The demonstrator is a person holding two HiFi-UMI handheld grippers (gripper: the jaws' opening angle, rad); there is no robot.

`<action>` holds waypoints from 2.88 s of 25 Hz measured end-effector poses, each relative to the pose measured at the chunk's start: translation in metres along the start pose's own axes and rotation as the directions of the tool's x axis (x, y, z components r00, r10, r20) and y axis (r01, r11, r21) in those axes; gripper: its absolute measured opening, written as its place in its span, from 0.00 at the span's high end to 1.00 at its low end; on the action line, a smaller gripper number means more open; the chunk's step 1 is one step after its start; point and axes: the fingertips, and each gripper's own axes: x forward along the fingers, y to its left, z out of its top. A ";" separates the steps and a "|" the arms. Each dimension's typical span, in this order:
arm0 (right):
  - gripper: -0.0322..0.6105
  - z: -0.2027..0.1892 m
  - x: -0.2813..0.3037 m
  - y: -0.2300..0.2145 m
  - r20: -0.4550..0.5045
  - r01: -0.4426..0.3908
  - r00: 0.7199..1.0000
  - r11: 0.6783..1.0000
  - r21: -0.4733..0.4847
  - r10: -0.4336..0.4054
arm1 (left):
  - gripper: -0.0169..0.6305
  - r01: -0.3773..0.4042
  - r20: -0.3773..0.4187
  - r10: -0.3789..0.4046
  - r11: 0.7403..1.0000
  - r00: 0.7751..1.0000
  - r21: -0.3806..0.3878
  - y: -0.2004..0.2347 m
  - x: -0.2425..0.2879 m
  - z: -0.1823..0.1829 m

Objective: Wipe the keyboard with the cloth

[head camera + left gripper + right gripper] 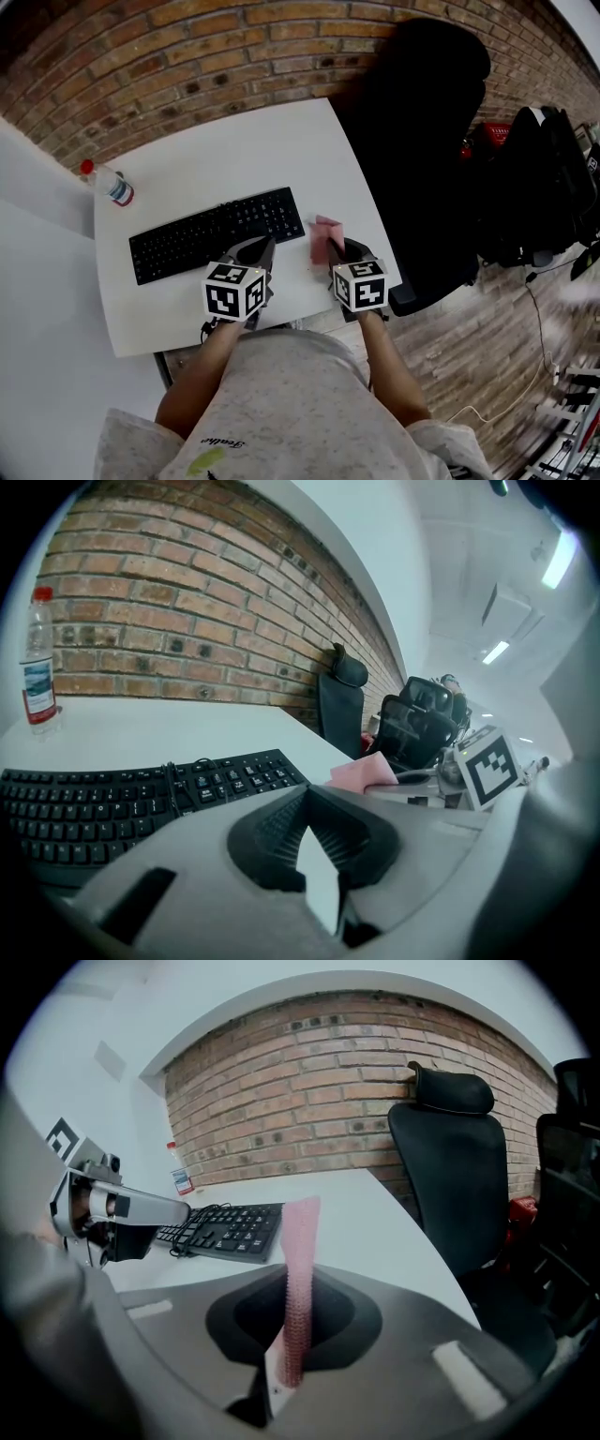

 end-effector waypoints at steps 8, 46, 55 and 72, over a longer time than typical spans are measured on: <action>0.91 0.008 0.013 0.013 -0.009 -0.019 1.000 1.000 -0.005 0.018 | 0.99 -0.026 0.023 0.026 0.999 0.999 -0.019 0.015 -0.011 0.004; 0.91 0.073 0.093 0.023 -0.026 -0.152 0.988 0.985 -0.080 0.150 | 0.99 -0.216 0.060 0.227 0.964 0.972 -0.154 0.097 -0.033 0.013; 0.91 0.084 0.107 0.025 -0.045 -0.159 0.987 0.981 -0.106 0.155 | 0.99 -0.233 0.059 0.247 0.955 0.967 -0.185 0.110 -0.037 0.014; 0.91 0.102 0.121 0.025 -0.192 -0.258 0.964 0.822 -0.507 0.184 | 0.99 -0.228 0.062 0.247 0.947 0.967 -0.225 0.133 -0.052 0.008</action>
